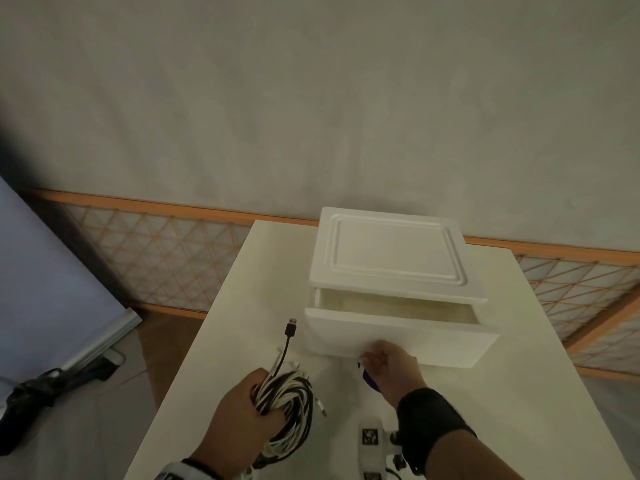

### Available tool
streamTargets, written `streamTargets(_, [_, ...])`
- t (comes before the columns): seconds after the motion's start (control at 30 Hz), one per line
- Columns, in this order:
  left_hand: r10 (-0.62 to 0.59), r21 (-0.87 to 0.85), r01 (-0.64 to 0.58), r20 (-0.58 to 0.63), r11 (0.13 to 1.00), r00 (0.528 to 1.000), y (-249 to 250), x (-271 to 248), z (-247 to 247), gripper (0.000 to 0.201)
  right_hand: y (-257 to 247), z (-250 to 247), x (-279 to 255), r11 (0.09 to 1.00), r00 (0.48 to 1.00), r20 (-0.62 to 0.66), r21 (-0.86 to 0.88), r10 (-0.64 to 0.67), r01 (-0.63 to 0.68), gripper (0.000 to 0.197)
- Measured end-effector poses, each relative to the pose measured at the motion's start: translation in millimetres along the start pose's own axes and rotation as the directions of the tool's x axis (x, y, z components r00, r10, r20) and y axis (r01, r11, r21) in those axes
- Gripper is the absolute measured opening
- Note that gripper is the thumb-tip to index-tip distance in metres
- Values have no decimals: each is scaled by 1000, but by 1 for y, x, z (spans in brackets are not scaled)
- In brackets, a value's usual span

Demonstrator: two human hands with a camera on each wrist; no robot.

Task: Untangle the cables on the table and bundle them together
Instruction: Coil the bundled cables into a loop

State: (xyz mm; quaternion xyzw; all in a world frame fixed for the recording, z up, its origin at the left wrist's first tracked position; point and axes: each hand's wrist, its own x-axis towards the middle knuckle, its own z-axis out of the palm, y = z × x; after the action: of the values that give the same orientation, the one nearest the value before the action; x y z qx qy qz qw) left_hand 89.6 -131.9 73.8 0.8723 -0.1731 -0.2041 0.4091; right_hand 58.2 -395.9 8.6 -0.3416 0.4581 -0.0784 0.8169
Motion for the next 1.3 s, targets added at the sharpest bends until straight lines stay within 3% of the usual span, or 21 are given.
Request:
streamTargets(0.13, [98,-32,-96,47,995,994,17,-8,3,14,33,-29,-32,999,1000,-17,33,10,-9,15])
streamTargets(0.23, [163,-81,-158,62,984,985,27,-17,9,17,44,-46,-58,993,994,-41,-54,103,-105,11])
streamTargets(0.3, [204,-85,-195,106,977,973,32,-21,11,24,38,-47,-85,949,988,-15,-276,153,-151,12])
streamTargets(0.33, [229,-73,-221,120,972,966,34,-22,12,23,32,-47,-98,882,995,8,-464,96,-82,11])
streamTargets(0.37, [252,-56,-247,138,967,958,38,-24,13,19,25,-46,-109,747,997,55,-660,-57,79,9])
streamTargets(0.4, [273,-46,-269,160,962,949,42,-25,13,17,16,-44,-118,524,948,148,-804,-283,282,7])
streamTargets(0.43, [281,-25,-282,186,959,942,46,-25,12,17,6,-40,-131,264,809,301,-839,-504,476,6])
streamTargets(0.47, [297,0,-303,206,953,933,51,-25,12,17,-4,-33,-147,39,599,477,-761,-643,648,5])
streamTargets(0.5, [312,34,-328,229,944,922,57,-25,11,15,-13,-24,-161,-164,381,642,-623,-665,765,16])
streamTargets(0.53, [338,61,-364,255,929,906,63,-26,11,13,-19,-16,-171,-322,221,781,-473,-584,820,35])
streamTargets(0.57, [380,90,-417,276,904,883,69,-27,11,12,-24,-7,-178,-408,163,879,-364,-449,837,56])
streamTargets(0.6, [426,111,-474,295,874,855,75,-28,12,12,-28,2,-182,-451,179,931,-316,-319,835,73])
streamTargets(0.67, [463,86,-508,301,857,834,87,-30,10,13,-33,11,-178,-403,315,936,-353,-160,845,85])
streamTargets(0.73, [463,10,-477,226,879,857,93,-29,6,17,-34,8,-169,-135,414,896,-435,-158,890,77])
streamTargets(0.83, [457,-102,-448,114,888,882,96,-27,-1,26,-28,-1,-162,222,456,832,-403,-315,888,63])
streamTargets(0.9, [457,-151,-441,92,885,885,97,-26,-2,26,-23,0,-161,395,499,790,-357,-356,847,56])
streamTargets(0.97, [452,-197,-430,80,881,889,98,-23,-2,24,-21,2,-160,499,529,768,-320,-361,805,54])
streamTargets(1.07, [437,-285,-401,71,871,897,102,-21,-2,26,-26,4,-161,475,544,758,-353,-361,806,52])
streamTargets(1.17, [379,-424,-327,43,844,924,102,-18,1,36,-28,8,-161,398,550,727,-400,-410,826,35])
streamTargets(1.3, [350,-484,-329,-50,811,936,100,-4,4,45,-32,16,-161,280,542,679,-466,-495,839,26])
